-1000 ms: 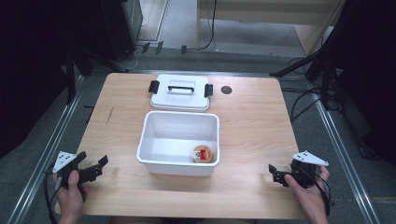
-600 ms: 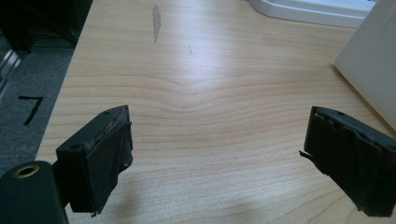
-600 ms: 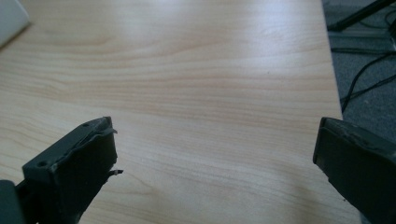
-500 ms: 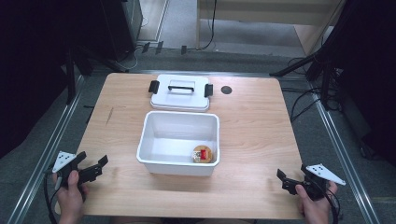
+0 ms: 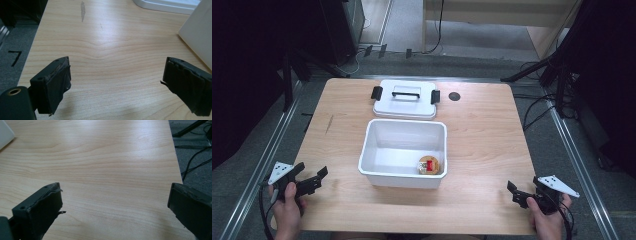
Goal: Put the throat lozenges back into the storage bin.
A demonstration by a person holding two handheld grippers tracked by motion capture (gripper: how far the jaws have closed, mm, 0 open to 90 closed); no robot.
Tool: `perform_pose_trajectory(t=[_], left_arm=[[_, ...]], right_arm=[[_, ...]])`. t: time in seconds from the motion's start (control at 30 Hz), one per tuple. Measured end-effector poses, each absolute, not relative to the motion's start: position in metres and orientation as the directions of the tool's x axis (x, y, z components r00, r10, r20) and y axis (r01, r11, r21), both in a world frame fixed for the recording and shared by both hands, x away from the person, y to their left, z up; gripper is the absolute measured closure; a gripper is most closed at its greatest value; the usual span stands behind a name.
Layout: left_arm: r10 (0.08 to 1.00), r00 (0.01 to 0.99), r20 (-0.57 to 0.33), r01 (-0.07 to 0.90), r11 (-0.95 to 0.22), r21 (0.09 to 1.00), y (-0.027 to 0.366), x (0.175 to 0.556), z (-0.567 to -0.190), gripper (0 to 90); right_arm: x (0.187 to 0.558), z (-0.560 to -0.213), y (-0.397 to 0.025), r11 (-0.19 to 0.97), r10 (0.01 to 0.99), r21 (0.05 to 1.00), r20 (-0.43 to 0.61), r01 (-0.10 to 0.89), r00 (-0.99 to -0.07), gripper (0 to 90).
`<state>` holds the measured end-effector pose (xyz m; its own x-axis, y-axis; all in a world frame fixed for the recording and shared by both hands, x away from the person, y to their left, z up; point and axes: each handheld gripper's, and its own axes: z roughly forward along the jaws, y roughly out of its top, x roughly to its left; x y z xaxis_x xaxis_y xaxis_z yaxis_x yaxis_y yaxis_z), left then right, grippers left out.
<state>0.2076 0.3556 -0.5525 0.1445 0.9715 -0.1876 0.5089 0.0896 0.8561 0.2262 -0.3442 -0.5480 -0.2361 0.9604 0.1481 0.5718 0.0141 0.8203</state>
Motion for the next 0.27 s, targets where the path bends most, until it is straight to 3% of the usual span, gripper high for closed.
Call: perform_pose_trajectory(t=[0.27], left_arm=[[0.973,0.142,-0.184,0.507,0.089,0.857,0.3548,0.2077,-0.5526,8.4]], right_arm=[[0.2272,-0.5484,-0.3439,0.021,0.959,0.817,0.147,0.576,-0.244,0.0]])
